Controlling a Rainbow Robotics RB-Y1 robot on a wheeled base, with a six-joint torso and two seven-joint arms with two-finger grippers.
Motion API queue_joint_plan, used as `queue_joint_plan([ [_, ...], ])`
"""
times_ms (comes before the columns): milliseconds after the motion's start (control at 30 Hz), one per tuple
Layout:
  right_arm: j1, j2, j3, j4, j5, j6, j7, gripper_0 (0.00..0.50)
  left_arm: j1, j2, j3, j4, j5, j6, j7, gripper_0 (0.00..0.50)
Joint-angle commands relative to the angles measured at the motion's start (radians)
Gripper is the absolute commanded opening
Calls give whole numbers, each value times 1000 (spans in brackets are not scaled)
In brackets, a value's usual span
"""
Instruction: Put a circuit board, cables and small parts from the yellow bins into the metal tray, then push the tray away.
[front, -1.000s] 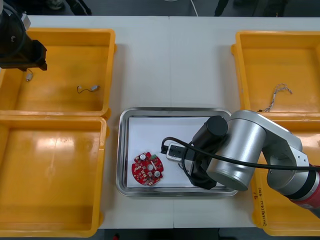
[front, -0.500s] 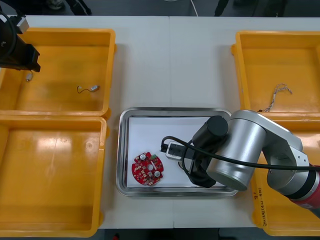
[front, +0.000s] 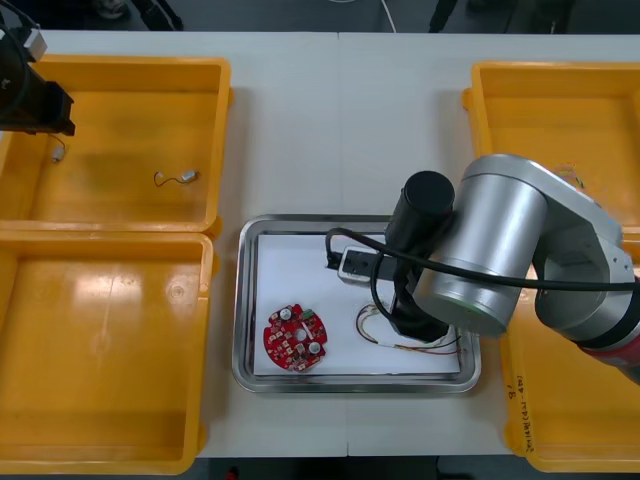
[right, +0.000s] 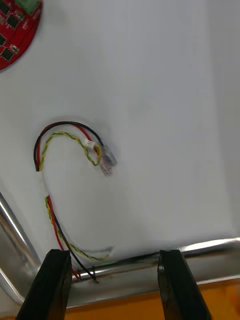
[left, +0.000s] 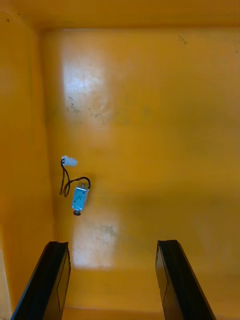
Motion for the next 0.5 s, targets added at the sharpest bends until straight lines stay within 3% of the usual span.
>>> queue_joint_plan([
  [33,-67,6,-74,-67,-28,59,-111,500,-61,12,21,11,-18,-47,-47,500],
  [500,-154,-30,-366,-69,-232,61,-303,500,-64,-9,-16,81,-21,-216,-70,500],
])
